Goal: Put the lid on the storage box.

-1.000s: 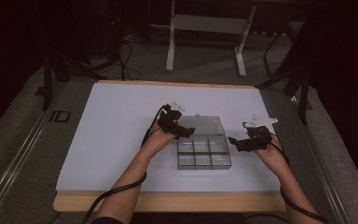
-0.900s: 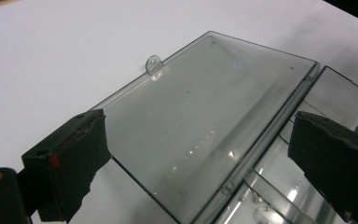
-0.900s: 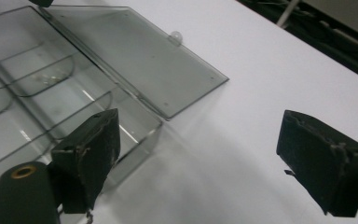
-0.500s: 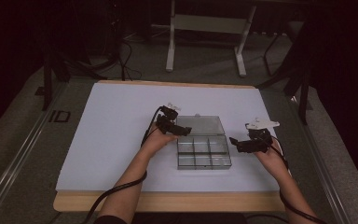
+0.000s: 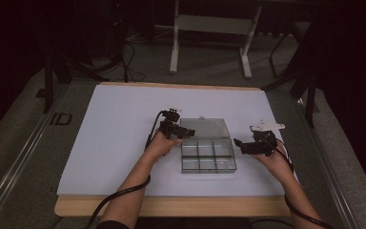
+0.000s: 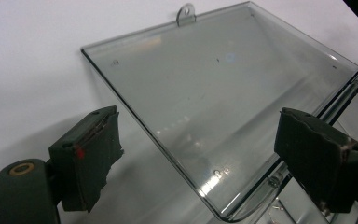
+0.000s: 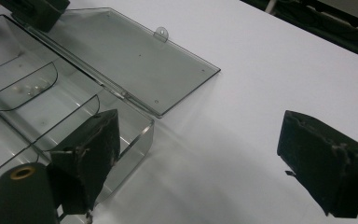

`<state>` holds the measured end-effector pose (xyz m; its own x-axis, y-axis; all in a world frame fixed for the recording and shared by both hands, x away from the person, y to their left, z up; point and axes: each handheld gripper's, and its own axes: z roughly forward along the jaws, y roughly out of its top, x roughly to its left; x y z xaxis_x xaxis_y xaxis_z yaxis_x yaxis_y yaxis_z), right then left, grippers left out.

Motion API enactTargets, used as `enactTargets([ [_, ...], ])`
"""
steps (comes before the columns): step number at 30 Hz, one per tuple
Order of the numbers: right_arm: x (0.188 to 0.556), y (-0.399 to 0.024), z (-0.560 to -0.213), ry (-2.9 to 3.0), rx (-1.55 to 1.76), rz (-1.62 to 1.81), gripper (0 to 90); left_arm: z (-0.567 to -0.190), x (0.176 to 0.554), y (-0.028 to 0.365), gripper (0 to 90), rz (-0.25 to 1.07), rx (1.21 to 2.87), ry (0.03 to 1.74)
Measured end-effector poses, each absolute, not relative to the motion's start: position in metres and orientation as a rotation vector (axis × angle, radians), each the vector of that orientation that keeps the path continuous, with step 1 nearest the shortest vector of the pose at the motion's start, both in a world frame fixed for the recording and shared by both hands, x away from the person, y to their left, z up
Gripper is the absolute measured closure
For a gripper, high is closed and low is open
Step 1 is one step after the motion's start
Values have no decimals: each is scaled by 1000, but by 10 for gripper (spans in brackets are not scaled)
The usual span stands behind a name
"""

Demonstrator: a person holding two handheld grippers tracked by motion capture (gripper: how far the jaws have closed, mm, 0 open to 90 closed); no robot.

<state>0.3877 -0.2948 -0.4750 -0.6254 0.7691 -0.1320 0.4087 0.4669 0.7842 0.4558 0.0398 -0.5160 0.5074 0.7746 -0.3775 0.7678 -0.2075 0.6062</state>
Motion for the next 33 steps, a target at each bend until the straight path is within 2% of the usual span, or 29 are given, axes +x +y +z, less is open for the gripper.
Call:
enactTargets([
  [8, 388, -296, -474, 2248, 978, 1006, 147, -522, 460, 45, 254, -148, 1910, 1294],
  [11, 389, -295, -474, 2255, 980, 1000, 149, -523, 461, 46, 287, -170, 1899, 1295],
  [13, 390, -294, -474, 2256, 978, 992, 156, -522, 461, 46, 295, -162, 1901, 1285],
  [18, 393, -291, -475, 2265, 988, 998, 157, -513, 456, 44, 411, -97, 1922, 1213],
  [20, 394, -290, -475, 2264, 994, 1011, 198, -511, 454, 43, 439, -72, 1935, 1192],
  [23, 398, -288, -474, 2270, 998, 1026, 207, -510, 451, 43, 467, -40, 1930, 1163],
  [33, 413, -277, -471, 2305, 979, 1036, 385, -508, 443, 49, 561, 23, 1920, 1082],
])
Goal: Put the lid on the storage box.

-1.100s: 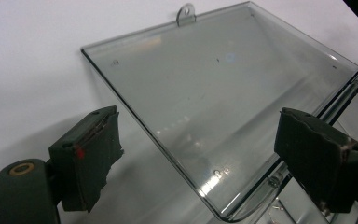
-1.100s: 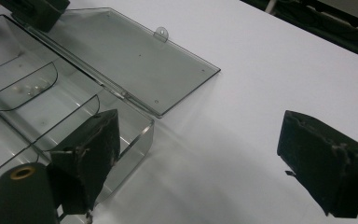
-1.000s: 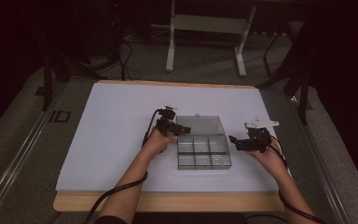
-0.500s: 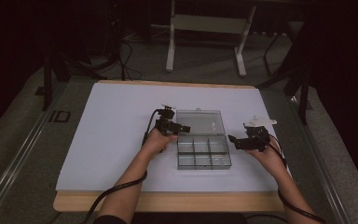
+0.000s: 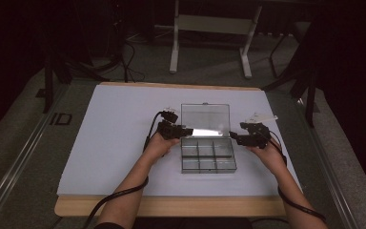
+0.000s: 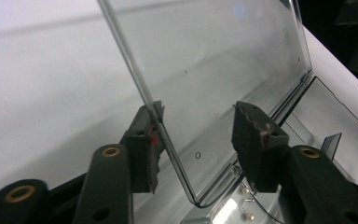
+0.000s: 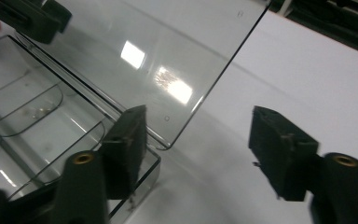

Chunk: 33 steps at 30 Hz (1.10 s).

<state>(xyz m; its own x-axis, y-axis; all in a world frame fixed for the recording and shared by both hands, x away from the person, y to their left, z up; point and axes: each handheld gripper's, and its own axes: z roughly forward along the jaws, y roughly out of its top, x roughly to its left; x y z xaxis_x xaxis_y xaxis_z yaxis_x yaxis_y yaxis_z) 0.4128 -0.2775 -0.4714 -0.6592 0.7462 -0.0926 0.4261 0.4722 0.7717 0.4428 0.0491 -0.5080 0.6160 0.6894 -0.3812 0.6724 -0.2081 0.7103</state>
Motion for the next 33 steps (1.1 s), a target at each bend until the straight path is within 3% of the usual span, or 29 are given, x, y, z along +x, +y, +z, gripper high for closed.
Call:
enactTargets([
  [8, 423, -272, -474, 2330, 986, 1037, 545, -503, 433, 53, 665, 98, 1922, 1015],
  [17, 426, -267, -478, 2356, 975, 1022, 748, -503, 429, 55, 691, 138, 1926, 966],
  [33, 423, -268, -475, 2369, 947, 1041, 803, -492, 419, 64, 694, 179, 1929, 928],
])
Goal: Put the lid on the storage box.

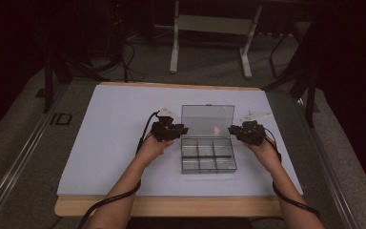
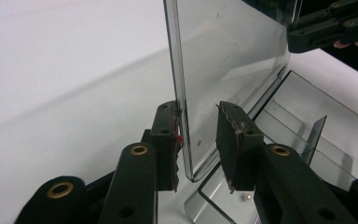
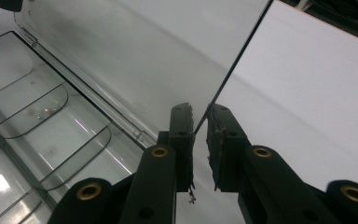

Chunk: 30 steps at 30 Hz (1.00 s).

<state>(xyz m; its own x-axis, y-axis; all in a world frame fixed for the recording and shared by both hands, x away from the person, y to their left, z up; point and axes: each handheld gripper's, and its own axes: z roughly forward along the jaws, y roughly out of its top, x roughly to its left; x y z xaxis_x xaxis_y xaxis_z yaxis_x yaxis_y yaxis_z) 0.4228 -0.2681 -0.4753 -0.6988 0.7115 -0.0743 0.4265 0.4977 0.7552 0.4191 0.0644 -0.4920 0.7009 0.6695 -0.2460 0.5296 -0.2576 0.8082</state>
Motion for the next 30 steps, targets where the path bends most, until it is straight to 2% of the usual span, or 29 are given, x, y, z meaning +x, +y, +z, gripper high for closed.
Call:
enactTargets([
  [16, 416, -272, -471, 2390, 913, 1060, 825, -484, 405, 70, 769, 238, 1951, 879],
  [30, 408, -276, -467, 2392, 877, 1088, 818, -479, 396, 71, 797, 264, 1964, 847],
])
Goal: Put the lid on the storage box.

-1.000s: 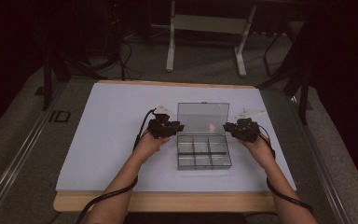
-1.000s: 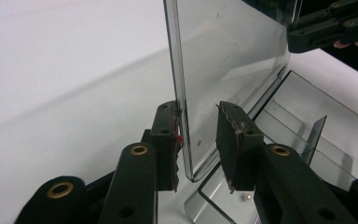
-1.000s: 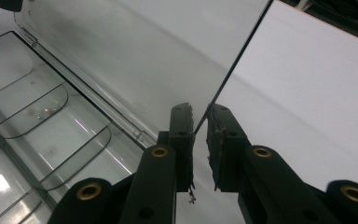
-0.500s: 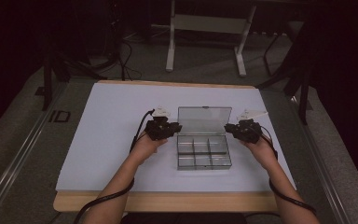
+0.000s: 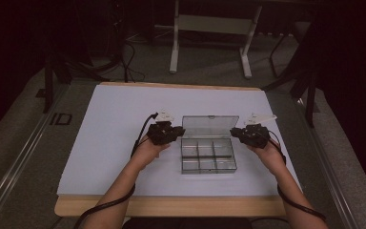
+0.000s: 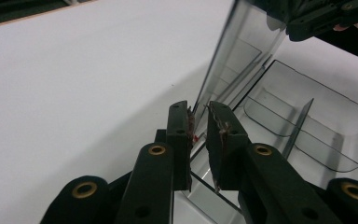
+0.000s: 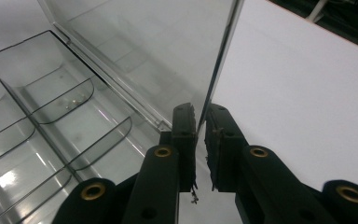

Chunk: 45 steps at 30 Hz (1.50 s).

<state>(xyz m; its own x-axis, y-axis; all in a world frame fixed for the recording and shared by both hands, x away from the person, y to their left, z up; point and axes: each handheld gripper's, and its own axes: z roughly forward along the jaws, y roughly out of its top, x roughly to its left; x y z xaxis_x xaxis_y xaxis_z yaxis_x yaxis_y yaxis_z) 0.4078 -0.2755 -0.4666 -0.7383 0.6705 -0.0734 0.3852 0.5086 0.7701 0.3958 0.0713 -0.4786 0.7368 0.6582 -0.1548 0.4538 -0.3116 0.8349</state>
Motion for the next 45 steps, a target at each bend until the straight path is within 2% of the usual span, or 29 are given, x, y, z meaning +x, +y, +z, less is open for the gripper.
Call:
enactTargets([
  [36, 381, -286, -479, 2432, 762, 1096, 789, -493, 365, 76, 806, 264, 2028, 774],
  [45, 379, -289, -486, 2457, 757, 1087, 808, -496, 361, 74, 806, 274, 2062, 756],
])
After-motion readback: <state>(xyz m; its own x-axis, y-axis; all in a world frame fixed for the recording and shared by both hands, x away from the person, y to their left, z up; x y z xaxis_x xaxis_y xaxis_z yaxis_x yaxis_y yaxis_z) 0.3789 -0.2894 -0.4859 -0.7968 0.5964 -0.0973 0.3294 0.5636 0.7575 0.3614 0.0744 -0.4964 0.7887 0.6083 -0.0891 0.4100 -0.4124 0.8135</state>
